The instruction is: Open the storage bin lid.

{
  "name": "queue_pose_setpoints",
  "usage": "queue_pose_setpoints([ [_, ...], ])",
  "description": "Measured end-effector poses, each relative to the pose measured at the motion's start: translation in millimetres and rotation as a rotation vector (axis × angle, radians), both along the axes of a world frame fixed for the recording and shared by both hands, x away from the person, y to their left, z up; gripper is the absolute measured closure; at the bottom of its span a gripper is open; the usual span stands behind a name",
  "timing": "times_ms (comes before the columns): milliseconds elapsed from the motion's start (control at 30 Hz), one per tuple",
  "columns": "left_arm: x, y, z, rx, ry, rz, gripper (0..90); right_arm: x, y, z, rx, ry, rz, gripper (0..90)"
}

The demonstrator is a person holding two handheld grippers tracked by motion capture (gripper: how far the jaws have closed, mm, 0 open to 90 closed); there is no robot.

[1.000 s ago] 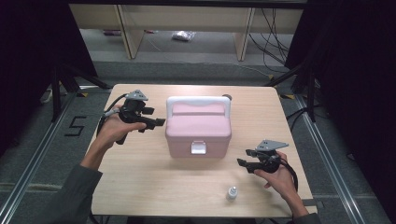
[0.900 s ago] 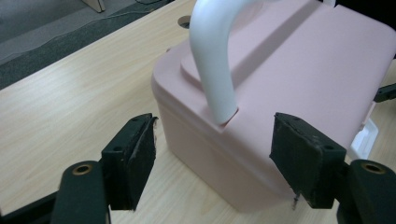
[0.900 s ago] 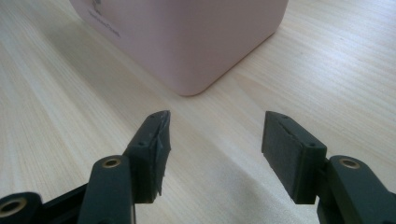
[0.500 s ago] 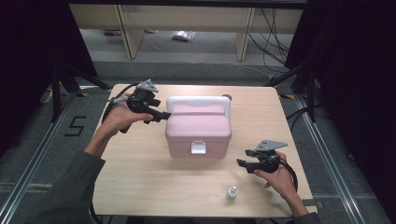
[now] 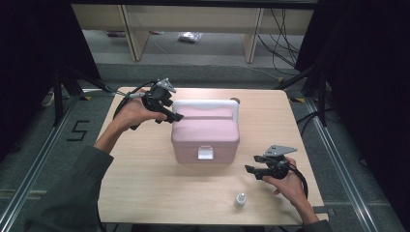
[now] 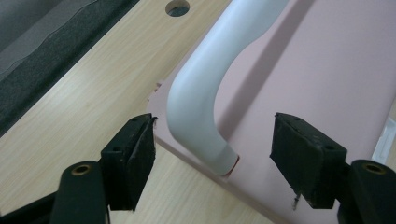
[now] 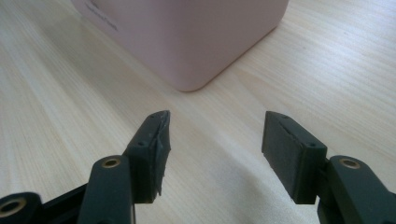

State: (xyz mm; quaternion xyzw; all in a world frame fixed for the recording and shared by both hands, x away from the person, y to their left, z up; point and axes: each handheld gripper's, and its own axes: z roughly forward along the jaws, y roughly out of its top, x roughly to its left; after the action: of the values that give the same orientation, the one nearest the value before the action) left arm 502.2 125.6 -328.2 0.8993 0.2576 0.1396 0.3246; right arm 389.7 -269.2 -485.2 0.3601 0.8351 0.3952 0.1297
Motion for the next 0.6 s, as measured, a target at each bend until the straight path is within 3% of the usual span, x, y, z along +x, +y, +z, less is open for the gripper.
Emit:
queue_pose_setpoints([
  [233, 4.5, -9.5, 10.2, 0.041, -0.008, -0.03, 30.7, -1.3, 0.4, -0.5, 0.013, 0.015, -0.001, 42.8],
  [267, 5.1, -9.9, 12.0, 0.039, -0.008, -0.034, 30.7, -0.4, -0.8, -0.4, 0.003, -0.004, 0.008, 42.7],
  [400, 8.2, -10.7, 16.4, 0.057, -0.004, -0.049, 31.8, -0.5, -2.0, 0.3, 0.001, -0.004, 0.005, 42.7],
  [600, 14.5, -15.2, 19.4, 0.06, 0.029, -0.076, 31.6, -1.0, -0.7, -0.5, 0.0, 0.008, 0.01, 42.6],
])
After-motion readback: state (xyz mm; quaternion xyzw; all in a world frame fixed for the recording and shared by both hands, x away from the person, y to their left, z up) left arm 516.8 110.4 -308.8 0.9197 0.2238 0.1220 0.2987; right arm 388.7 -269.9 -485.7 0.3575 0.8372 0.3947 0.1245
